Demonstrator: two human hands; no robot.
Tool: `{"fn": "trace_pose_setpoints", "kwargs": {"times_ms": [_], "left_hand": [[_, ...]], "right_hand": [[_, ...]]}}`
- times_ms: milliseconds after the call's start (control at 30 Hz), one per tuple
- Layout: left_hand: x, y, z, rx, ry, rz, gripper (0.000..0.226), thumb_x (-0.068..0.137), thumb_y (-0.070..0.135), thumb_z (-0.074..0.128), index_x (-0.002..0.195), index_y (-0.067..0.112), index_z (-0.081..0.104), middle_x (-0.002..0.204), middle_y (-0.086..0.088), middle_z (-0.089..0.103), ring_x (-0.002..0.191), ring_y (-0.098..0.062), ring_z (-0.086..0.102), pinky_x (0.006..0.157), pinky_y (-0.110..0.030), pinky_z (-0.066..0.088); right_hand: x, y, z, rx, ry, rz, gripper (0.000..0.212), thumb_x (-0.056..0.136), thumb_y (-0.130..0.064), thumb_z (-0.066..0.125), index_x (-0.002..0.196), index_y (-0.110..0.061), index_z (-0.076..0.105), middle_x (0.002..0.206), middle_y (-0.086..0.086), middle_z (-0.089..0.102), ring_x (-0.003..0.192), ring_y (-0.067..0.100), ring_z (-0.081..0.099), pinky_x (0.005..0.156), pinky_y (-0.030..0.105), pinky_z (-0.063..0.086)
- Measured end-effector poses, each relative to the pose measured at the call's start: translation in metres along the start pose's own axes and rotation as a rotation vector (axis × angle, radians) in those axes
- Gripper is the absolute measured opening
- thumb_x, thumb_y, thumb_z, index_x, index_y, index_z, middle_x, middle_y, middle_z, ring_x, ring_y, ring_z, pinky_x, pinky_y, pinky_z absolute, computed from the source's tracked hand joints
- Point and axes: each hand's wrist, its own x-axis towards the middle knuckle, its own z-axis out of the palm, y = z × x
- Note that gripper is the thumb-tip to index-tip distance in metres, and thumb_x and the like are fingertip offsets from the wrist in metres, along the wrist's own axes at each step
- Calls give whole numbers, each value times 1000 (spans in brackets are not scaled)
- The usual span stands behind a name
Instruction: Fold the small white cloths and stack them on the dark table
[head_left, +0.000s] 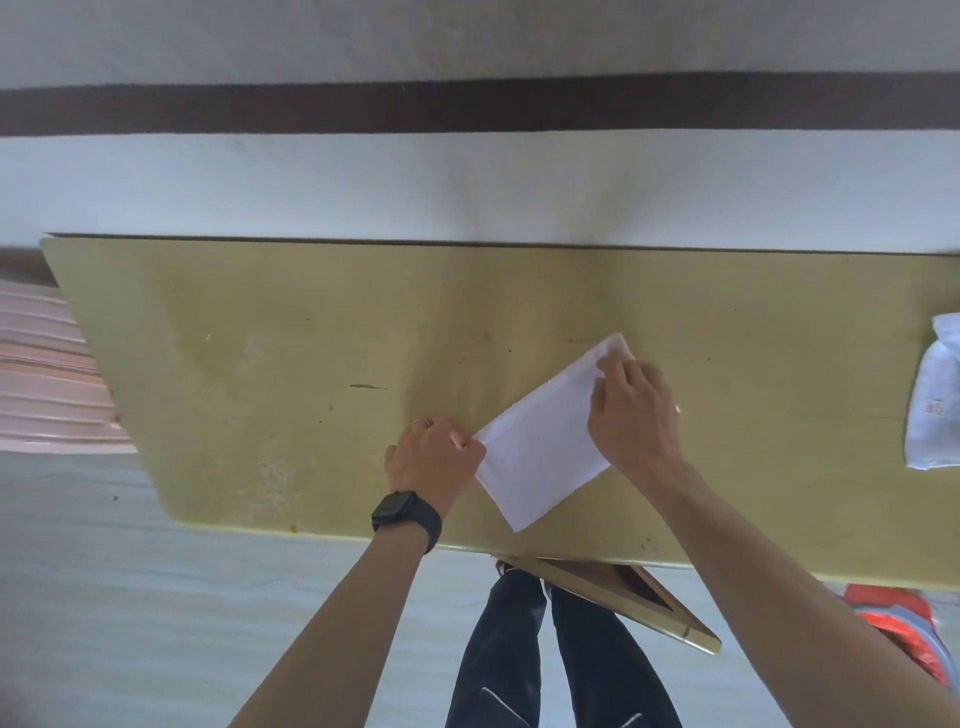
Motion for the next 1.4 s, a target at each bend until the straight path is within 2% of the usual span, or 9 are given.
{"fn": "trace_pose_setpoints", "kwargs": {"times_ms": [67, 200, 333, 500, 633, 800, 967, 1267, 1400], "left_hand": [[-11, 2, 4, -24, -48, -59, 14, 80, 36, 54, 83, 30, 66, 88, 10, 65, 82, -17, 59, 84, -35, 44], [-33, 16, 15, -118, -207, -151, 16, 83, 45, 57, 77, 31, 62, 77, 11, 65, 83, -18, 63, 91, -36, 46], [-44, 16, 27, -41, -138, -75, 23, 87, 43, 51, 85, 26, 66, 80, 8, 66, 80, -20, 64, 82, -34, 49], [-42, -15, 54, 194, 413, 619, 20, 77, 24, 73, 95, 17, 66, 97, -5, 69, 89, -29, 63, 72, -36, 52], [-30, -34, 63, 332, 362, 1007, 39, 89, 33, 61, 123, 15, 65, 130, -3, 62, 118, -25, 58, 101, -38, 42], [-51, -59, 84, 481, 249, 978, 63, 86, 54, 61, 132, 11, 59, 141, -6, 54, 127, -29, 51, 106, -47, 40], [-73, -55, 88, 372, 350, 968, 26, 84, 6, 48, 103, 15, 65, 112, -3, 61, 106, -29, 54, 87, -41, 47], [-56, -61, 57, 229, 281, 1080, 22, 79, 10, 78, 97, 20, 72, 91, 8, 70, 88, -20, 65, 87, -28, 44], [-61, -13, 10, -54, 15, 645, 17, 95, 29, 62, 107, 27, 74, 89, 10, 67, 92, -12, 60, 84, -27, 47]], "right_hand": [[16, -17, 3, -8, -130, -75, 45, 101, -21, 40, 144, -8, 41, 157, 9, 33, 145, 29, 27, 115, 45, 27], [41, -41, 7, -70, -285, -264, 55, 102, -26, 33, 155, -22, 21, 166, -2, 1, 152, 15, -5, 123, 48, -1], [6, -34, 3, 50, -91, -328, 49, 98, -19, 43, 147, -22, 42, 158, 0, 33, 148, 20, 23, 120, 46, 23], [-94, 19, 14, 150, 173, -240, 31, 90, -17, 56, 117, -14, 68, 122, 1, 65, 111, 26, 56, 87, 44, 51], [-133, 42, 31, 29, 69, -318, 46, 91, -29, 58, 134, -11, 60, 145, 1, 53, 132, 21, 51, 100, 40, 45], [-155, 44, 42, -74, 65, -373, 55, 84, -56, 68, 120, -14, 66, 128, 3, 61, 120, 27, 57, 101, 43, 43], [-172, 51, 58, -83, 122, -435, 32, 75, -13, 80, 103, -19, 64, 108, -2, 61, 101, 25, 57, 88, 36, 41], [-165, 57, 28, 204, 83, -406, 20, 98, -27, 57, 102, -16, 73, 104, -6, 69, 99, 21, 61, 84, 31, 46], [-140, 37, -1, 458, 80, -161, 13, 97, -19, 61, 104, -15, 72, 99, -14, 68, 97, 14, 61, 86, 16, 45]]}}
